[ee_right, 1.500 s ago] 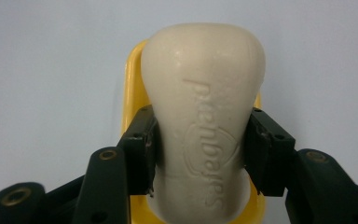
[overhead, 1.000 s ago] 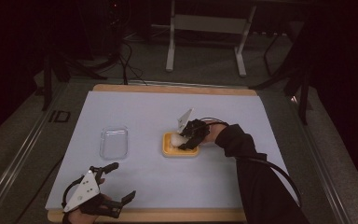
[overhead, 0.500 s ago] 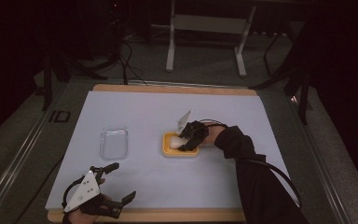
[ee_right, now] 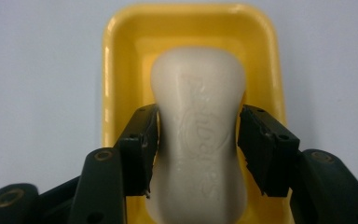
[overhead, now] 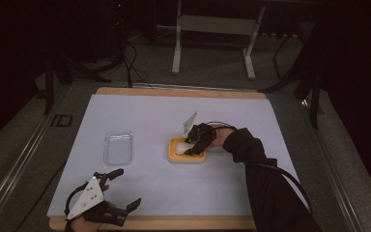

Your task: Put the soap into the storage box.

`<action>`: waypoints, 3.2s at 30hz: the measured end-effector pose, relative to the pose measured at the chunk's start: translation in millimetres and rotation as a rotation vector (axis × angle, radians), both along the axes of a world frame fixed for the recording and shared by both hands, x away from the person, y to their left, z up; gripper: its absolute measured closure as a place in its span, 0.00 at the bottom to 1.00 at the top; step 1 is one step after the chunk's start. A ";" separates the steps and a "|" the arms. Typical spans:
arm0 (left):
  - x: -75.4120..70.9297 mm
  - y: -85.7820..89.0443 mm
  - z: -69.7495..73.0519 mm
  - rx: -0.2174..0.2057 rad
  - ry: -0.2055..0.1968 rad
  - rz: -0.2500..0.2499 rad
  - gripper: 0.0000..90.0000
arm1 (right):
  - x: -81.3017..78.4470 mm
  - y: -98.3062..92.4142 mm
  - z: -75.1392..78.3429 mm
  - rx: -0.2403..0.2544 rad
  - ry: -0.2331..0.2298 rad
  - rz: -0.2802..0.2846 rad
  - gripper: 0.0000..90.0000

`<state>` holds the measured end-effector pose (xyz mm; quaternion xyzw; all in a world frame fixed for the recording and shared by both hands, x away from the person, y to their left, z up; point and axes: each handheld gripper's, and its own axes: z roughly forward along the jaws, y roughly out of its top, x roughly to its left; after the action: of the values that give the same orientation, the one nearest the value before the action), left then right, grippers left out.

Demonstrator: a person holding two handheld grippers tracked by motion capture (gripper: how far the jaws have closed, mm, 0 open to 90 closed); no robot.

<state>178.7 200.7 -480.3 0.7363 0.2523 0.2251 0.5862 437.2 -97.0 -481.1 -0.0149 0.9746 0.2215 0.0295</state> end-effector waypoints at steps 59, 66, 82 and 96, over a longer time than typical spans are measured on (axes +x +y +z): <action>1.5 -2.7 -1.0 0.007 0.013 -0.008 0.01 | -65.3 -72.3 48.2 0.326 -0.224 -0.724 0.14; 1.9 -3.2 -1.3 0.007 0.014 -0.008 0.01 | -75.8 -88.3 42.1 0.356 -0.219 -0.787 0.14; 2.0 -3.8 -1.6 0.011 0.017 -0.011 0.01 | -104.9 -119.5 27.9 0.395 -0.224 -0.842 0.15; 2.4 -4.2 -1.9 0.015 0.021 -0.015 0.01 | -126.8 -135.8 21.4 0.431 -0.218 -0.862 0.15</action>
<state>181.1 196.4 -482.2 0.7448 0.2514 0.2149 0.5796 310.5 -232.8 -459.7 0.3730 0.8154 0.3827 0.2226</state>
